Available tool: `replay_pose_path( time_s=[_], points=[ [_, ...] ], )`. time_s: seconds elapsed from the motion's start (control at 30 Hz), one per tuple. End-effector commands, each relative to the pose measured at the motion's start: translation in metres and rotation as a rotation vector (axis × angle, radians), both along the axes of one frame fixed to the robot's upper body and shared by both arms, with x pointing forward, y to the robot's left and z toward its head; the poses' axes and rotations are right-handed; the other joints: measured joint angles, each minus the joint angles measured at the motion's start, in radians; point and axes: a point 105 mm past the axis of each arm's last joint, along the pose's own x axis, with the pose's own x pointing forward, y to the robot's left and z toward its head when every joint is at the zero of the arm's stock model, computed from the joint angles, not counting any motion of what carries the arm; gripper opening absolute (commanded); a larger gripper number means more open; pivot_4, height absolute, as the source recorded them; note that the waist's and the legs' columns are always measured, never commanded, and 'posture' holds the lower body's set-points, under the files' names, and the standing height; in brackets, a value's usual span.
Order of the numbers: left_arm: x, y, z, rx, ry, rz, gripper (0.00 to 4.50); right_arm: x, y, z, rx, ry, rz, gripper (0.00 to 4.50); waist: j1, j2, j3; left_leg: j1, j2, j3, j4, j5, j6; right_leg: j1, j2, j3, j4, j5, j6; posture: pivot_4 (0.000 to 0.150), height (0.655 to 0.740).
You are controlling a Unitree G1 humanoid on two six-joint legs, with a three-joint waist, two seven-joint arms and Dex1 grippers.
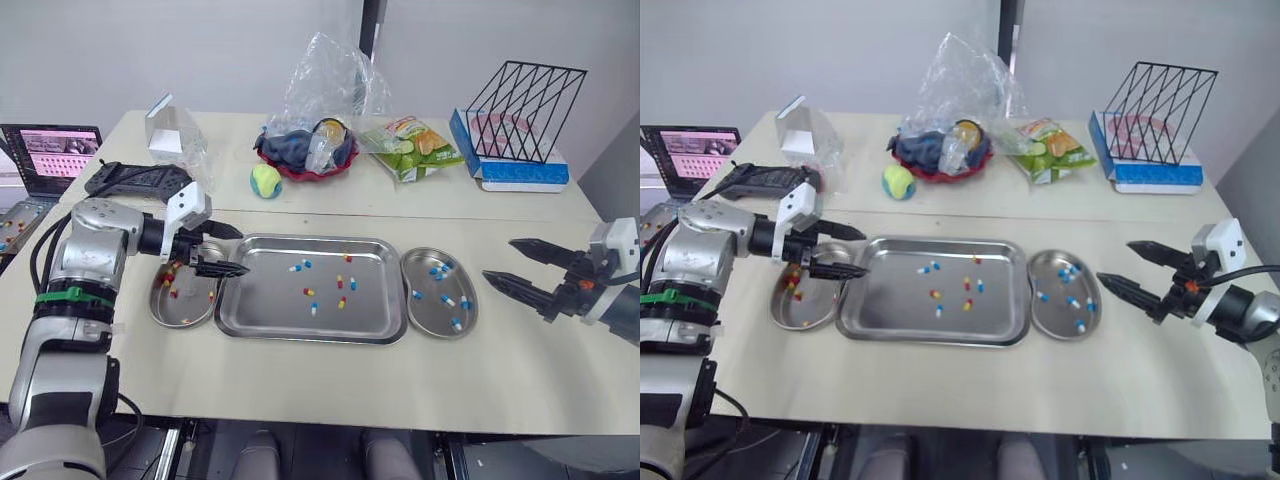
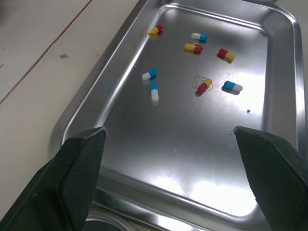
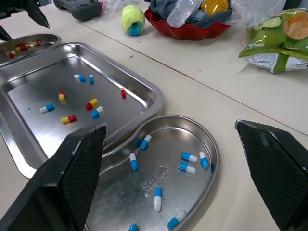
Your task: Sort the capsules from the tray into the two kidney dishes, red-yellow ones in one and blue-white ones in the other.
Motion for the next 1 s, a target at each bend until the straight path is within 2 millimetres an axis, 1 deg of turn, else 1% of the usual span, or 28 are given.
replay_pose_path(
  time_s=[0.03,0.07,0.17,0.37,0.5,0.57,0.6,0.63,0.67,0.8,0.9,1.0],
  points=[
    [-0.006,0.003,0.019,-0.027,-0.062,-0.005,4.48,-0.004,0.003,0.015,-0.003,-0.04,0.024,4.5,0.001,0.0,0.0,0.0,0.0,0.0,0.0,0.0,0.0,0.0,0.0,0.0,0.0,0.0,0.0,0.15,0.738],
    [-0.008,0.005,0.02,-0.033,-0.063,0.001,4.48,-0.004,0.003,0.015,-0.002,-0.04,0.024,4.5,0.0,0.0,0.0,0.0,0.0,0.0,0.0,0.0,0.0,0.0,0.0,0.0,0.0,0.0,0.0,0.15,0.738],
    [-0.013,0.021,0.026,-0.093,-0.074,0.081,4.48,-0.004,0.0,0.015,-0.006,-0.045,0.013,4.5,-0.003,0.0,0.0,0.0,0.0,0.0,0.0,0.0,0.0,0.0,0.0,0.0,0.0,0.0,0.0,0.15,0.738],
    [-0.019,0.068,0.038,-0.263,-0.113,0.337,4.48,0.001,-0.014,0.015,-0.042,-0.085,-0.039,4.5,-0.006,0.0,0.0,0.001,0.0,0.0,0.0,0.0,0.0,0.0,0.0,0.001,0.0,0.0,0.0,0.15,0.738],
    [-0.029,0.085,0.044,-0.321,-0.154,0.399,4.48,0.006,-0.025,0.016,-0.054,-0.088,-0.067,4.5,0.0,0.0,0.0,0.0,0.0,0.0,0.0,0.0,0.0,0.0,0.0,0.0,0.0,0.0,0.0,0.15,0.738],
    [-0.033,0.09,0.046,-0.35,-0.167,0.417,4.48,0.007,-0.029,0.014,-0.068,-0.087,-0.071,4.5,0.001,0.0,0.0,0.0,0.0,0.0,0.0,0.0,0.0,0.0,0.0,0.0,0.0,0.0,0.0,0.15,0.738],
    [-0.037,0.098,0.045,-0.353,-0.183,0.449,4.48,0.009,-0.035,0.013,-0.066,-0.09,-0.089,4.5,0.001,0.0,0.0,0.0,0.0,0.0,0.0,0.0,0.0,0.0,0.0,0.0,0.0,0.0,0.0,0.15,0.738],
    [-0.041,0.104,0.04,-0.319,-0.203,0.468,4.48,0.011,-0.04,0.013,-0.064,-0.092,-0.107,4.5,-0.001,0.0,0.0,0.0,0.0,0.0,0.0,0.0,0.0,0.0,0.0,0.0,0.0,0.0,0.0,0.15,0.738],
    [-0.044,0.108,0.037,-0.292,-0.218,0.479,4.48,0.013,-0.043,0.012,-0.063,-0.094,-0.118,4.5,-0.002,0.0,0.0,0.0,0.0,0.0,0.0,0.0,0.0,0.0,0.0,0.0,0.0,0.0,0.0,0.15,0.738],
    [-0.057,0.113,0.036,-0.325,-0.239,0.486,4.48,0.015,-0.052,0.008,-0.063,-0.092,-0.142,4.5,-0.004,0.0,0.0,0.001,0.001,0.0,-0.001,0.0,0.0,0.0,0.0,0.0,0.0,0.0,0.0,0.15,0.738],
    [-0.059,0.119,0.034,-0.326,-0.27,0.519,4.48,0.016,-0.054,0.006,-0.061,-0.087,-0.142,4.5,-0.003,0.0,0.0,0.001,0.001,0.0,-0.001,0.0,0.0,0.0,0.0,0.001,0.0,0.0,0.0,0.15,0.738],
    [-0.06,0.116,0.032,-0.332,-0.269,0.52,4.48,0.017,-0.055,0.006,-0.064,-0.085,-0.137,4.5,-0.001,0.0,0.0,0.001,0.001,0.0,-0.001,0.0,0.0,0.0,0.0,0.0,-0.001,0.0,0.0,0.15,0.738]
  ],
)
